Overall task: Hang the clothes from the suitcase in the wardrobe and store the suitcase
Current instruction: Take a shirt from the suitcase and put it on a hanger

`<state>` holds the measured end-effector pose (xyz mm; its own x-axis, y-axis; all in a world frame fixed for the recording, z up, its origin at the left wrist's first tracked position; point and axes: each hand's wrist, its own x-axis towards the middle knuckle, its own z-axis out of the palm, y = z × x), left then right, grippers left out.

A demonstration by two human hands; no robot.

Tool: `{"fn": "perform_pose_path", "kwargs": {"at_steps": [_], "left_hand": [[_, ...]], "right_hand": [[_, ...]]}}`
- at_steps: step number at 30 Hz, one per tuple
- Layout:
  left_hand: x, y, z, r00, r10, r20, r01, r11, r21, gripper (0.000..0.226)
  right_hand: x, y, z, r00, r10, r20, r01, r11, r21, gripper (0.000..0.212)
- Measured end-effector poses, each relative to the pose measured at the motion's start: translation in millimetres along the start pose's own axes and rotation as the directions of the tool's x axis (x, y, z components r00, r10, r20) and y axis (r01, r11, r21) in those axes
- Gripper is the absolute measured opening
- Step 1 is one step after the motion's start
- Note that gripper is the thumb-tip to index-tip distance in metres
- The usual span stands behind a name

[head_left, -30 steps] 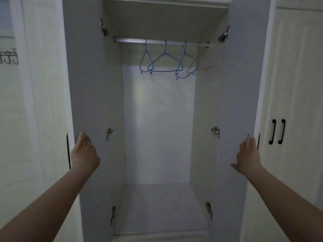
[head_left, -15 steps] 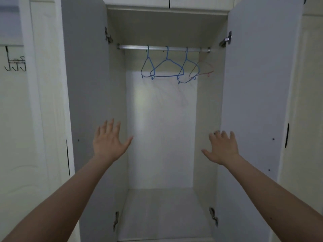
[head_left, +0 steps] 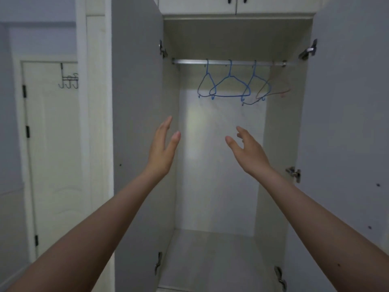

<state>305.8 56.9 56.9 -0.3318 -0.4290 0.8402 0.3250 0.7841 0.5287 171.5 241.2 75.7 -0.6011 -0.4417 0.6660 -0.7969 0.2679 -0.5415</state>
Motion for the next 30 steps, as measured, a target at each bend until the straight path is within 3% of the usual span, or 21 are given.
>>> {"fn": "perform_pose_path", "kwargs": {"at_steps": [6, 17, 24, 30], "left_hand": [[-17.2, -1.5, -66.0, 0.995, 0.014, -0.094, -0.014, 1.0, 0.006, 0.06], [-56.0, -57.9, -252.4, 0.943, -0.061, -0.327, 0.138, 0.967, 0.215, 0.055], [-99.0, -98.2, -368.1, 0.869, -0.093, -0.487, 0.295, 0.886, 0.357, 0.055], [-138.3, -125.8, -423.9, 0.762, -0.157, -0.629, 0.433, 0.844, 0.315, 0.053]], "right_hand": [[0.7, -46.4, 60.9, 0.996, -0.061, 0.061, 0.035, 0.932, 0.361, 0.053], [-12.2, -174.7, 212.5, 0.953, -0.269, 0.138, 0.104, 0.722, 0.684, 0.033], [-37.7, -261.0, 316.5, 0.849, -0.439, 0.294, 0.071, 0.646, 0.76, 0.035], [-72.6, -292.5, 402.1, 0.739, -0.541, 0.402, 0.004, 0.601, 0.8, 0.039]]}}
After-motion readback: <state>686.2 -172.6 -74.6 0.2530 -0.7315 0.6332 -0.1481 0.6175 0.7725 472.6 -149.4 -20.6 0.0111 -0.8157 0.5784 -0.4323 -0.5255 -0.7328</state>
